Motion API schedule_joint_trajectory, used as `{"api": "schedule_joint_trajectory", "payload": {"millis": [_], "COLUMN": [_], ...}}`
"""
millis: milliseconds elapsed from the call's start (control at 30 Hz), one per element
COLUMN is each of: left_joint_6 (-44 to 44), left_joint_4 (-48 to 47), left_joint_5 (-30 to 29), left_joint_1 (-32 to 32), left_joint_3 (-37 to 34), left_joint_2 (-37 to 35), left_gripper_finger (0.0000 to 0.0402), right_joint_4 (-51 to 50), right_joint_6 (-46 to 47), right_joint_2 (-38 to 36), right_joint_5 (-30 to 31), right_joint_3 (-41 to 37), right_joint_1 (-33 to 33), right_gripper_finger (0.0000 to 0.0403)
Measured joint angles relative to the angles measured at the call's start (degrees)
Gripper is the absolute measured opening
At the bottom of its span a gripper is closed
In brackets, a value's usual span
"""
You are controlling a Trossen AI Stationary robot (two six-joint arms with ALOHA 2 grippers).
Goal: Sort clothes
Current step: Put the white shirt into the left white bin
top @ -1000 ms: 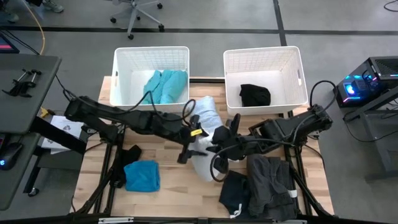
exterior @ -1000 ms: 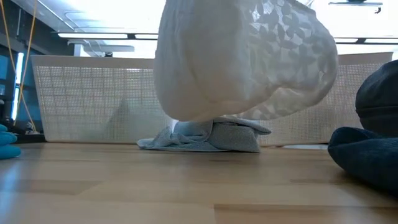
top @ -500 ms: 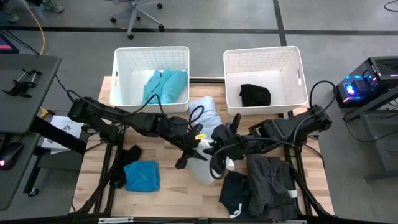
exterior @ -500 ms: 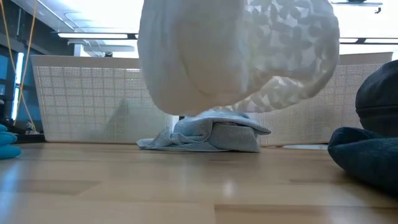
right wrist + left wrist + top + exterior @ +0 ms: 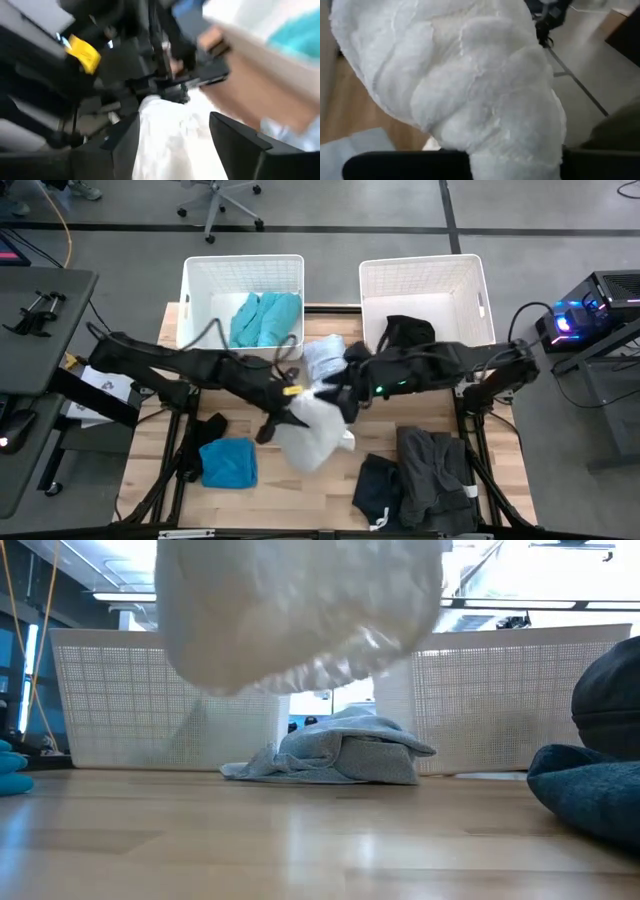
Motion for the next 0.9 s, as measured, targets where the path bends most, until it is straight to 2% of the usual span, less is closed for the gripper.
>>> {"api": "schedule_joint_trajectory", "payload": {"millis": [167,267,333,433,533,600,700,767,900], "left_joint_6": [-1.78,-1.97,-1.08,3.46,11.46,17.01,21.79,20.46,11.15], "left_joint_4": [-0.34,0.01,0.07,0.72,1.54,1.84,0.34,-3.83,-17.98], "left_joint_5": [-9.94,-20.5,-29.89,-45.23,-54.56,-56.77,-56.5,-53.96,-45.97], "left_joint_1": [0.5,1.2,1.92,4.1,8.98,13.87,22.29,27.8,36.78], "left_joint_3": [0.0,0.04,0.04,0.13,0.22,0.24,0.24,0.24,-0.44], "left_joint_2": [-6.7,-11.4,-14.5,-18.89,-22.14,-23.21,-23.4,-22.79,-19.81], "left_gripper_finger": [0.0037,0.0037,0.0038,0.0038,0.0039,0.0039,0.0039,0.0039,0.004], "right_joint_4": [2.82,2.87,2.85,2.58,2.51,2.49,2.47,2.47,2.47], "right_joint_6": [-6.73,-9.12,-10.62,-12.6,-13.11,-13.12,-13.09,-12.88,-11.52], "right_joint_2": [-4.46,-6.28,-6.84,-6.79,-5.93,-5.19,-4.12,-3.55,-2.65], "right_joint_5": [14.36,24.4,29.53,33.89,34.53,34.5,34.4,33.95,32.96], "right_joint_3": [0.0,0.0,0.0,-0.02,-0.02,-0.04,-0.05,-0.07,-0.09], "right_joint_1": [0.97,3.06,4.67,6.32,6.85,6.86,6.47,6.17,5.97], "right_gripper_finger": [0.0227,0.0225,0.0225,0.0225,0.0224,0.0224,0.0224,0.0224,0.0224]}}
